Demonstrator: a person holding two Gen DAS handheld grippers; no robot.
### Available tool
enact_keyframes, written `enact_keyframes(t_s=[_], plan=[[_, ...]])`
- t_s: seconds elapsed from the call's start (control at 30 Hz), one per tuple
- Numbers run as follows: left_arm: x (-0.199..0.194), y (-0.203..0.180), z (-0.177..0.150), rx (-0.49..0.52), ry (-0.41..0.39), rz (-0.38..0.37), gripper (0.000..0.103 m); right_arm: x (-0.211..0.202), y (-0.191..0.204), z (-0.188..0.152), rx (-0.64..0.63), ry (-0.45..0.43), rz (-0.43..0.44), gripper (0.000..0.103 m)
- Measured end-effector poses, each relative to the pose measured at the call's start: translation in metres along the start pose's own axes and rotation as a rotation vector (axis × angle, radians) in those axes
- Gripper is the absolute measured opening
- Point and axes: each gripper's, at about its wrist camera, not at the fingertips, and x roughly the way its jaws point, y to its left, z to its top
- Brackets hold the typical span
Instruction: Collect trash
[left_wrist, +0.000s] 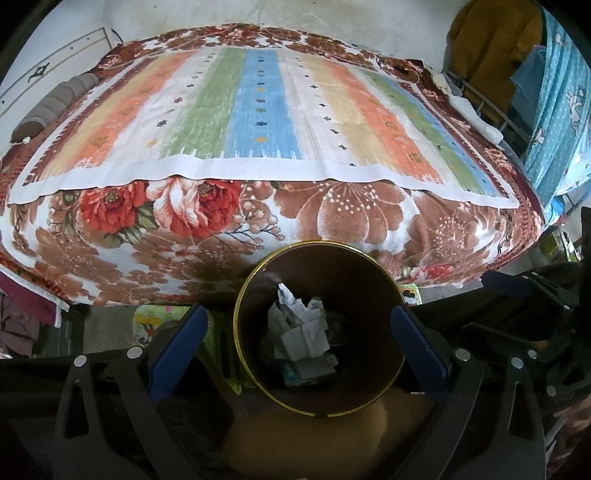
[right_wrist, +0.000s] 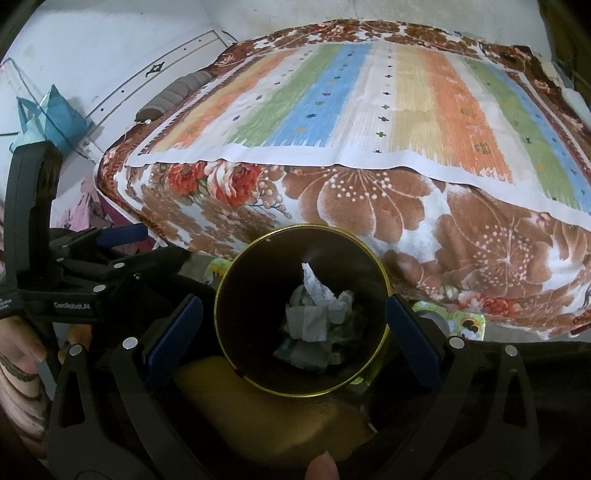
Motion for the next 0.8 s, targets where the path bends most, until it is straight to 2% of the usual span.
enact_keyframes(t_s=[0.8], plan=[[0.0003, 0.0007, -0.0004, 0.000, -0.001, 0.014, 0.097, 0.0005, 0.0003, -0.0008, -0.004, 0.005, 0.002, 0.094]])
